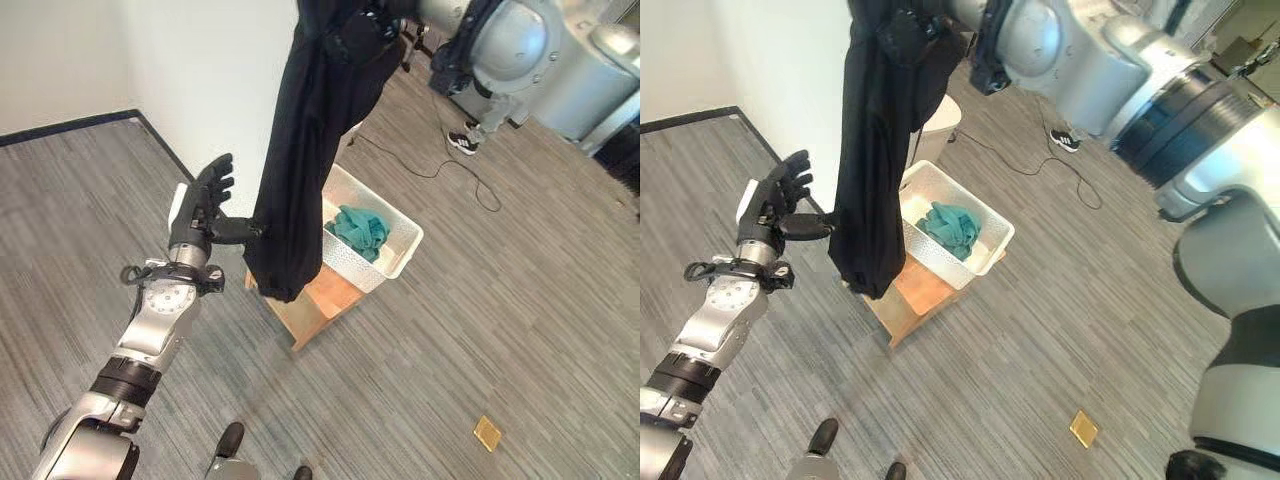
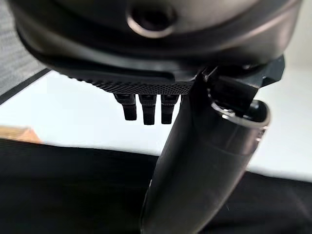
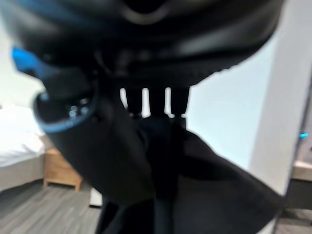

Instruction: Pick up bed clothes into laundry basket.

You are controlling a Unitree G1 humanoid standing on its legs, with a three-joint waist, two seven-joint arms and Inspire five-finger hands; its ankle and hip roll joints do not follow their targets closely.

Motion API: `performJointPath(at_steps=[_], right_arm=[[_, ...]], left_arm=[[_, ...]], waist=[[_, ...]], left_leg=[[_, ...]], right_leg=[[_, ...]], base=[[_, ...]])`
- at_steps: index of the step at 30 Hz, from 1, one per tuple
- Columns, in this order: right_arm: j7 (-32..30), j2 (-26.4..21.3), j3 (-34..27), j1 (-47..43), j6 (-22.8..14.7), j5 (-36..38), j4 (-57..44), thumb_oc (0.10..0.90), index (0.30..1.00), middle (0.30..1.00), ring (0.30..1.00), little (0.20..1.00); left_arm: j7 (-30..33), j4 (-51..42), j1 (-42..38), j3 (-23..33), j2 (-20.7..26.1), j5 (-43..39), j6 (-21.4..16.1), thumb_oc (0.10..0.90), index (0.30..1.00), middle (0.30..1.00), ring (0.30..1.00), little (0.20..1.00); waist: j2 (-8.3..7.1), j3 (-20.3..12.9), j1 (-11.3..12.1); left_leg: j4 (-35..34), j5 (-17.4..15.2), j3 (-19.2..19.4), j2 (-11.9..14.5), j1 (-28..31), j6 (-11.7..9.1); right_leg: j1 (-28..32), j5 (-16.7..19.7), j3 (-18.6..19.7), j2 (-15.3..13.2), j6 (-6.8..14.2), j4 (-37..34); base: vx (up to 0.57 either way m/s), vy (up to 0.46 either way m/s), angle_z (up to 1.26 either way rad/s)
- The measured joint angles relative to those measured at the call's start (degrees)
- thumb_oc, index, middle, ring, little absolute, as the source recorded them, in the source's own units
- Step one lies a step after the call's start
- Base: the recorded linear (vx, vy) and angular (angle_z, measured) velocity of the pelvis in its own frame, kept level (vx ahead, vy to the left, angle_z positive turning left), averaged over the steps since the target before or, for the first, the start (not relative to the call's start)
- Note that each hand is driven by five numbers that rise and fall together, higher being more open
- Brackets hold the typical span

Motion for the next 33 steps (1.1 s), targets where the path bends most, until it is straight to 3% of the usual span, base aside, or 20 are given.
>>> performJointPath(at_steps=[5, 11, 18, 19, 33], right_arm=[[-0.4, 6.4, 0.3, 0.0, -0.9, 0.2, 0.3, 0.400, 0.300, 0.300, 0.300, 0.300], [-1.2, 14.2, 1.6, -0.1, -0.8, 0.2, 2.9, 0.400, 0.300, 0.300, 0.300, 0.300], [-2.2, 17.5, 1.9, -0.1, -1.4, 0.2, 2.0, 0.400, 0.300, 0.300, 0.300, 0.300], [-2.3, 17.6, 1.9, -0.1, -1.5, 0.2, 2.0, 0.400, 0.300, 0.300, 0.300, 0.300], [-3.6, 14.3, 1.9, -0.1, -2.2, 2.5, 2.6, 0.400, 0.300, 0.300, 0.300, 0.300]], left_arm=[[-1.4, 1.7, -3.7, -7.0, -0.6, -0.1, 0.0, 0.800, 0.900, 0.900, 0.900, 0.900], [-1.4, 5.8, -7.4, -10.1, -2.0, -2.3, 0.0, 0.800, 0.900, 0.900, 0.900, 0.900], [-1.3, 6.2, -7.7, -10.9, -3.2, -5.7, 0.0, 0.800, 0.900, 0.900, 0.900, 0.900], [-1.3, 6.2, -7.7, -11.1, -3.2, -6.3, 0.0, 0.400, 0.300, 0.300, 0.300, 0.300], [-2.8, 6.3, -7.7, -11.5, -2.5, -6.8, 0.0, 0.400, 0.300, 0.300, 0.300, 0.300]], waist=[[-0.49, 0.0, 0.0], [-0.49, 0.0, 0.2], [-0.54, -0.1, 0.7], [-0.55, -0.1, 0.7], [-0.52, -0.1, 0.4]], left_leg=[[0.0, 0.0, 0.0, 0.0, 0.0, 0.0], [0.1, 0.0, -0.7, 0.0, -0.3, 0.0], [0.4, 0.0, -1.5, -0.2, -0.8, 0.0], [0.4, 0.0, -1.5, -0.2, -0.8, 0.0], [1.2, 0.0, -1.4, -0.6, -1.3, 0.0]], right_leg=[[0.0, 0.0, 0.0, 0.0, 0.0, 0.0], [0.0, 0.0, -0.3, 0.1, 0.0, 0.0], [0.1, 0.0, -0.4, 0.1, 0.0, 0.0], [0.1, 0.0, -0.4, 0.1, 0.0, 0.0], [-0.1, 0.0, -0.2, -0.2, 0.0, 0.0]], base=[[0.00, 0.000, 0.00], [0.01, 0.002, 0.04], [0.01, -0.001, 0.07], [0.01, 0.001, 0.03], [0.00, 0.000, 0.00]])
